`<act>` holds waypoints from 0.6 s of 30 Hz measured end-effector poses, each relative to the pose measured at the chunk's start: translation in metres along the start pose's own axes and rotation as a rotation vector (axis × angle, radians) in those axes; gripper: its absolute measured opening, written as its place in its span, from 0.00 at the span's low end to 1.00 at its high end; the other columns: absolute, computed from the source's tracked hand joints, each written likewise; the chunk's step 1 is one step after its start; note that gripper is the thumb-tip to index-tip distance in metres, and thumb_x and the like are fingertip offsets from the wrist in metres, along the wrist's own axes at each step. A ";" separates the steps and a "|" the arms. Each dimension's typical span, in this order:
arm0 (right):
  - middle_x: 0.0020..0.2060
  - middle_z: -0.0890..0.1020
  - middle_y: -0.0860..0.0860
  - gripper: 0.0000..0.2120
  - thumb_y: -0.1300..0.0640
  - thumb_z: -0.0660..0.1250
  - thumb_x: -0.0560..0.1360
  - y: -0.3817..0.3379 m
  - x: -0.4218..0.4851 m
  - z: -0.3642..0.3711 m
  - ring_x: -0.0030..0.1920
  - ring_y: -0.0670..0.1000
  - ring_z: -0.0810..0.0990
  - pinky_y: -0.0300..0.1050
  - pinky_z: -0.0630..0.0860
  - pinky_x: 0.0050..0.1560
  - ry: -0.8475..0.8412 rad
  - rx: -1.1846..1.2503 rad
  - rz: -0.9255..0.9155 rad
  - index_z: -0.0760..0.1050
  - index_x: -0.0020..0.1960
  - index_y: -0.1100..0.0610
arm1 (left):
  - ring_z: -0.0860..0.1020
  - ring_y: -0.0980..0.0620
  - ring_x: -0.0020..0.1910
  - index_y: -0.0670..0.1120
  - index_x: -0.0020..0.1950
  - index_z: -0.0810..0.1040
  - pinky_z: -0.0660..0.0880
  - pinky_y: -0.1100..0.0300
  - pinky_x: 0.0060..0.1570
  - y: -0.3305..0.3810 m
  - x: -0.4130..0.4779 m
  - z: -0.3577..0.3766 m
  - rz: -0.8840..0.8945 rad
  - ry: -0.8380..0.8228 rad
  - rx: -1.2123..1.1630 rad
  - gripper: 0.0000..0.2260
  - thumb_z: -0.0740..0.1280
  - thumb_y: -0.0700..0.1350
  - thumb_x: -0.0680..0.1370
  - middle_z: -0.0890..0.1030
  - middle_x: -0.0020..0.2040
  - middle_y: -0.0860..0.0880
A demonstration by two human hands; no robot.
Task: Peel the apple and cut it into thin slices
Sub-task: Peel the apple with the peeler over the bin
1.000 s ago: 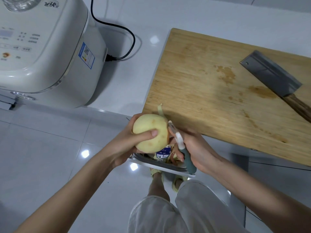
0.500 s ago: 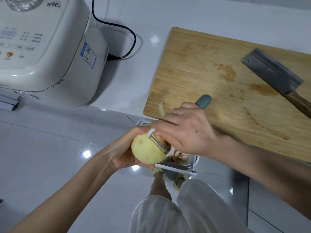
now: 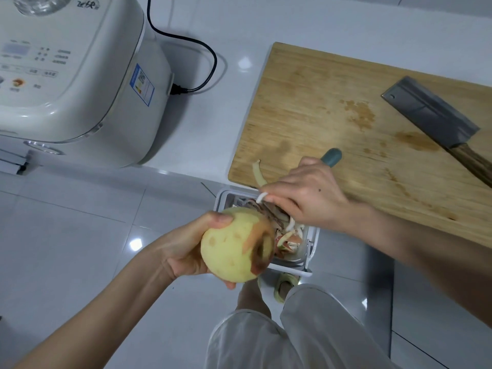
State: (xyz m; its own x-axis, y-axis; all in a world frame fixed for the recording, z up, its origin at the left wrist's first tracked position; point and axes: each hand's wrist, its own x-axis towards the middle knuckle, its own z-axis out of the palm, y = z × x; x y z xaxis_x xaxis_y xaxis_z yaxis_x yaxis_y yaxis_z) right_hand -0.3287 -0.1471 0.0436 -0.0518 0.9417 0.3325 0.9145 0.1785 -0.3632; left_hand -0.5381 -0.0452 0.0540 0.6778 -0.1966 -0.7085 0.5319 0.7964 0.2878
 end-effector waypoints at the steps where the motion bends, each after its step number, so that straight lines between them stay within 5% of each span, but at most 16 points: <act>1: 0.29 0.83 0.45 0.12 0.50 0.61 0.77 0.001 -0.004 0.003 0.28 0.49 0.79 0.42 0.68 0.38 0.007 0.038 0.062 0.83 0.46 0.50 | 0.78 0.31 0.45 0.43 0.65 0.72 0.78 0.47 0.31 0.001 -0.001 0.002 0.010 -0.014 -0.017 0.43 0.81 0.54 0.54 0.77 0.54 0.33; 5: 0.31 0.84 0.45 0.11 0.52 0.62 0.76 -0.014 -0.003 -0.004 0.30 0.47 0.81 0.42 0.71 0.38 0.182 0.157 0.207 0.83 0.48 0.51 | 0.79 0.32 0.44 0.42 0.62 0.75 0.79 0.50 0.31 0.007 -0.001 0.004 -0.016 0.008 -0.044 0.39 0.79 0.56 0.57 0.77 0.53 0.32; 13: 0.26 0.79 0.46 0.13 0.50 0.61 0.77 -0.040 0.016 -0.010 0.26 0.51 0.74 0.46 0.68 0.34 0.082 0.027 -0.111 0.83 0.43 0.53 | 0.81 0.38 0.42 0.40 0.52 0.80 0.78 0.56 0.30 0.005 0.008 0.009 -0.078 0.109 0.138 0.21 0.63 0.55 0.70 0.80 0.50 0.36; 18: 0.28 0.81 0.46 0.11 0.52 0.62 0.76 -0.035 0.013 -0.007 0.27 0.50 0.77 0.47 0.70 0.33 0.088 0.148 -0.073 0.83 0.45 0.53 | 0.81 0.37 0.43 0.39 0.53 0.80 0.79 0.54 0.31 0.006 0.005 0.007 -0.066 0.066 0.128 0.24 0.70 0.54 0.65 0.80 0.50 0.35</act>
State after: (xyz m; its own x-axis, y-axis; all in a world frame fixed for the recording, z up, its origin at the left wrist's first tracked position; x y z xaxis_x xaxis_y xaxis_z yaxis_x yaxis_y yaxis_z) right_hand -0.3589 -0.1430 0.0670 -0.0751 0.8973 0.4351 0.8400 0.2920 -0.4573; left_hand -0.5275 -0.0452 0.0564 0.6067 -0.2050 -0.7680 0.6373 0.7028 0.3159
